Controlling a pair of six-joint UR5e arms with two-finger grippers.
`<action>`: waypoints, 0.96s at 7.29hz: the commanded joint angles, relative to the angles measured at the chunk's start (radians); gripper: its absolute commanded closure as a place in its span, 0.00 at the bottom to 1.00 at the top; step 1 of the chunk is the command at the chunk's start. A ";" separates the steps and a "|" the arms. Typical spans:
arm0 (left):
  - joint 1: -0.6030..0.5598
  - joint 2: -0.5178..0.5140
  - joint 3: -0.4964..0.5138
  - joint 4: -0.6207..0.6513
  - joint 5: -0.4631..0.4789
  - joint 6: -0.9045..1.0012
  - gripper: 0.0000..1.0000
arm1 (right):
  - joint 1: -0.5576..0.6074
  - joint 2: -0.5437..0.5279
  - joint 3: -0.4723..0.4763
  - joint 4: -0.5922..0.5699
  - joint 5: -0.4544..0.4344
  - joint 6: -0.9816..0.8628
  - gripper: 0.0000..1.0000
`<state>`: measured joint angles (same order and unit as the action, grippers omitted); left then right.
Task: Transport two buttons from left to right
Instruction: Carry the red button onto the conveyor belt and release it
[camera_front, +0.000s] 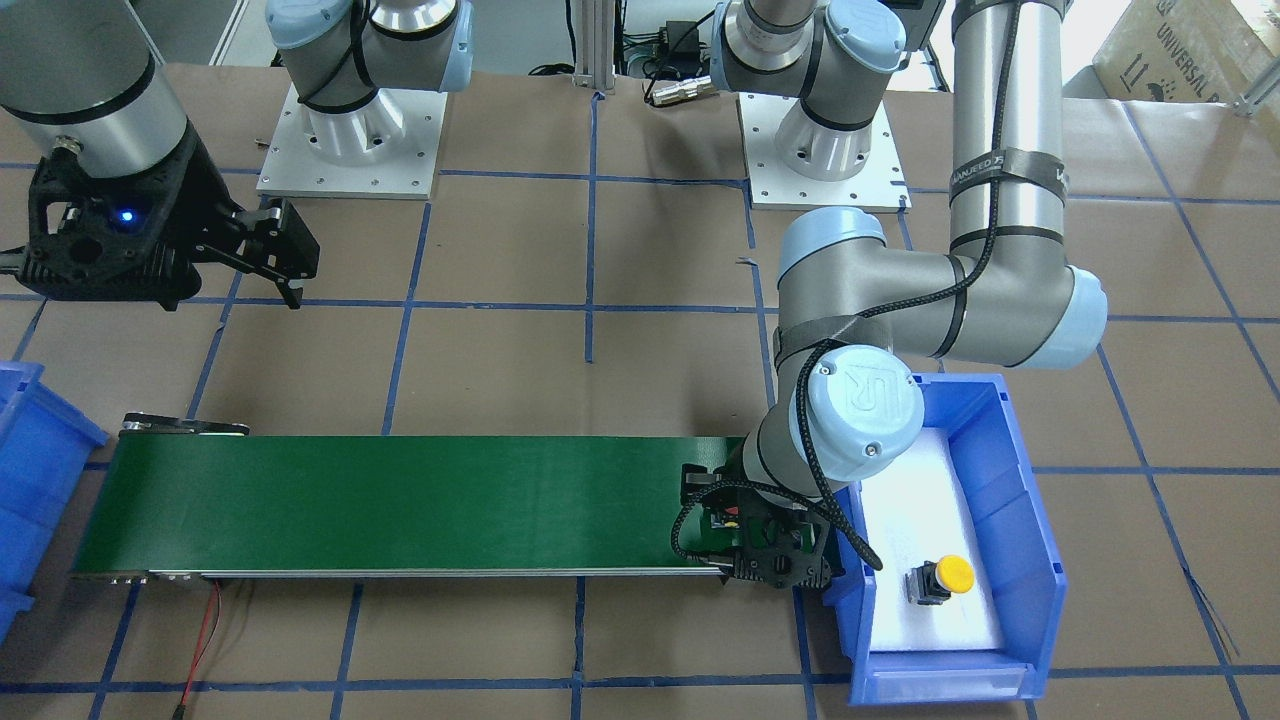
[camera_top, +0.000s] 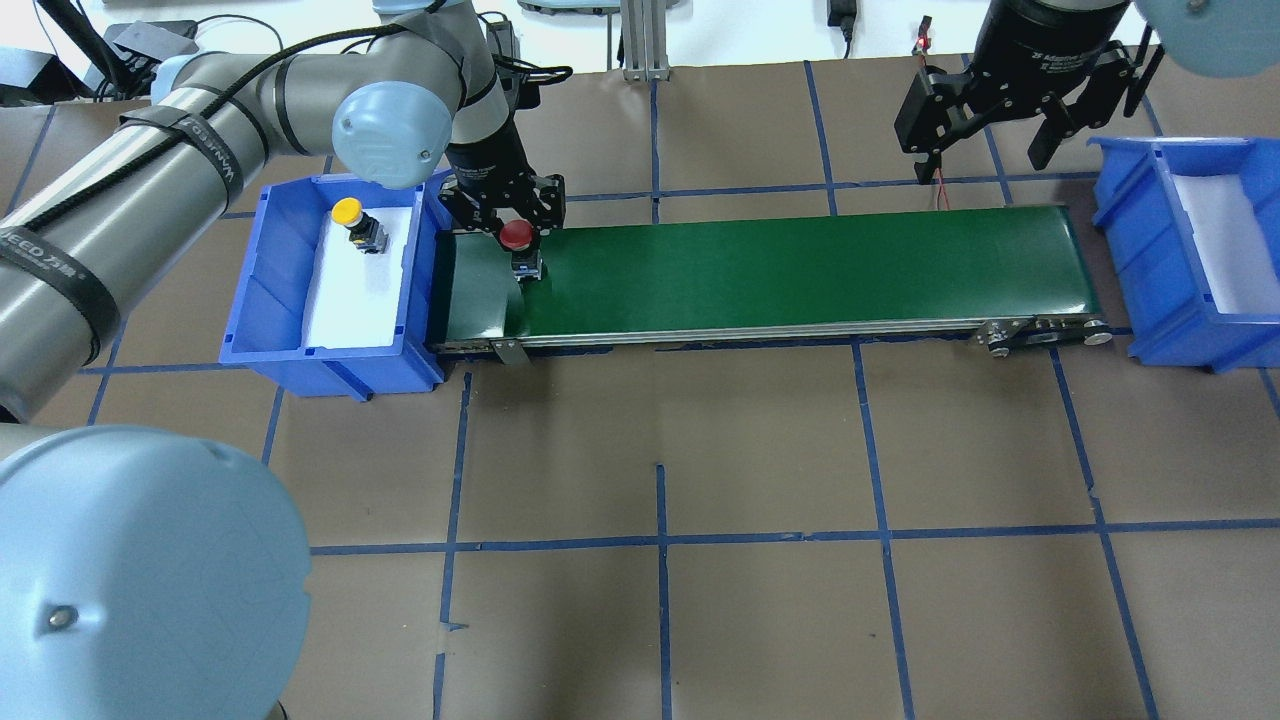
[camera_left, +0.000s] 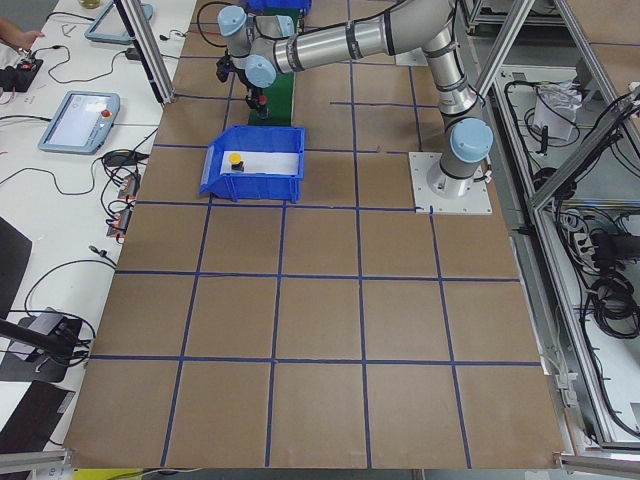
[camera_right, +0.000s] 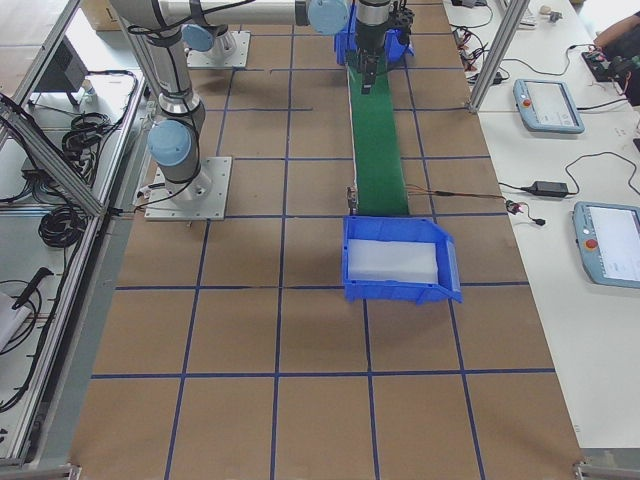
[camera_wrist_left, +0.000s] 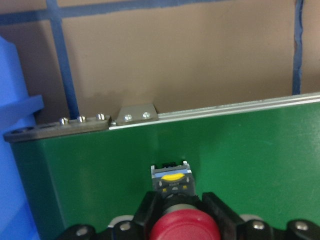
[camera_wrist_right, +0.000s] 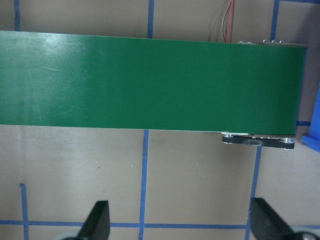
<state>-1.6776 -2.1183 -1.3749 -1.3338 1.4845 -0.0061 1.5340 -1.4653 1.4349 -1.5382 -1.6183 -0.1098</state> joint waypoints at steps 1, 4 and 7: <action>-0.002 0.018 0.002 -0.013 -0.001 -0.009 0.00 | 0.005 -0.003 0.012 -0.012 0.000 -0.033 0.01; 0.033 0.052 0.061 -0.053 0.014 0.011 0.00 | -0.014 0.012 0.013 -0.016 -0.002 -0.144 0.01; 0.203 0.046 0.111 -0.065 0.065 0.173 0.00 | -0.032 0.049 0.030 -0.040 -0.015 -0.513 0.00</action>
<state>-1.5288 -2.0765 -1.2742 -1.3958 1.5429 0.0831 1.5061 -1.4224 1.4526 -1.5750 -1.6269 -0.4730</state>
